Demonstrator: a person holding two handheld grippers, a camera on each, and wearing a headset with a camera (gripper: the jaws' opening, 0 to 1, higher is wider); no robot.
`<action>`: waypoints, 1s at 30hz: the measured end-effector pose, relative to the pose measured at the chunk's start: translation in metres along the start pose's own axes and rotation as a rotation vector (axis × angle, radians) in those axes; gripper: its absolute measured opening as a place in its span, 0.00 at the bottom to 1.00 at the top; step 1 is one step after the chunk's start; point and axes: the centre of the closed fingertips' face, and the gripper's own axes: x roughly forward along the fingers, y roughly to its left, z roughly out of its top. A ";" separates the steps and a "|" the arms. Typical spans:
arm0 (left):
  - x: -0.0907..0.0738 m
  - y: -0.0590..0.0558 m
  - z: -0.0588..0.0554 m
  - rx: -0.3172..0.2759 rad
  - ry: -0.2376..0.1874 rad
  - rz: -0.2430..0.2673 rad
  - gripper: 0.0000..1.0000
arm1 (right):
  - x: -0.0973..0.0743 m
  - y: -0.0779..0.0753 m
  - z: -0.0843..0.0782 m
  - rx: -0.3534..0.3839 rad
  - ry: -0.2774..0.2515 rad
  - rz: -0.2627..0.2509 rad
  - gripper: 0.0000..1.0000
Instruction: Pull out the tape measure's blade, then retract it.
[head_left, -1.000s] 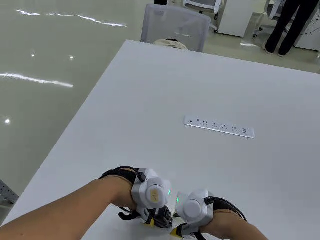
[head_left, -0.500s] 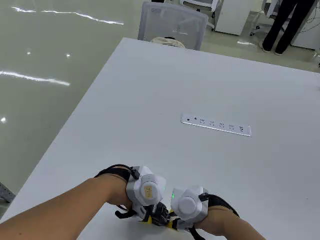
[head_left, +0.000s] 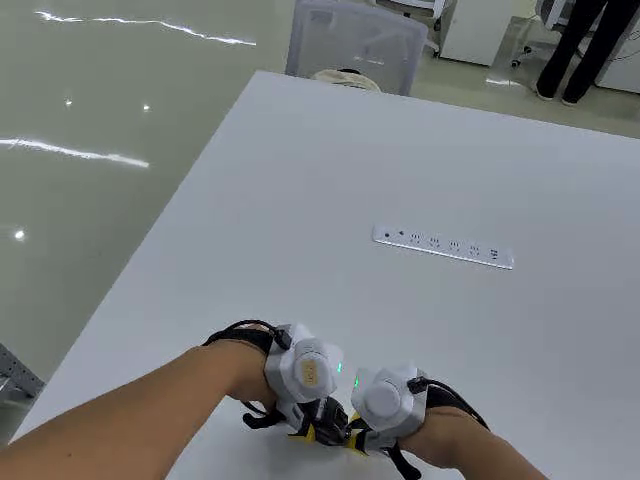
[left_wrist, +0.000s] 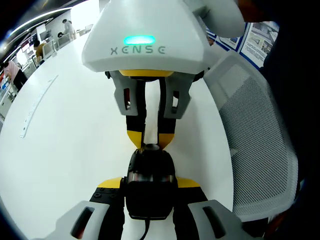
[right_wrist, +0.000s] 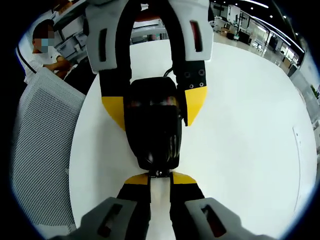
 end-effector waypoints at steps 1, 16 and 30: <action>0.000 0.000 0.000 -0.002 -0.001 0.001 0.34 | -0.001 0.001 0.000 -0.004 0.003 -0.001 0.12; 0.000 0.001 0.000 -0.027 -0.018 -0.008 0.34 | -0.005 0.000 -0.010 0.005 0.023 0.012 0.12; 0.000 0.000 0.002 -0.025 -0.039 -0.007 0.34 | -0.005 0.002 -0.006 -0.011 0.004 0.014 0.16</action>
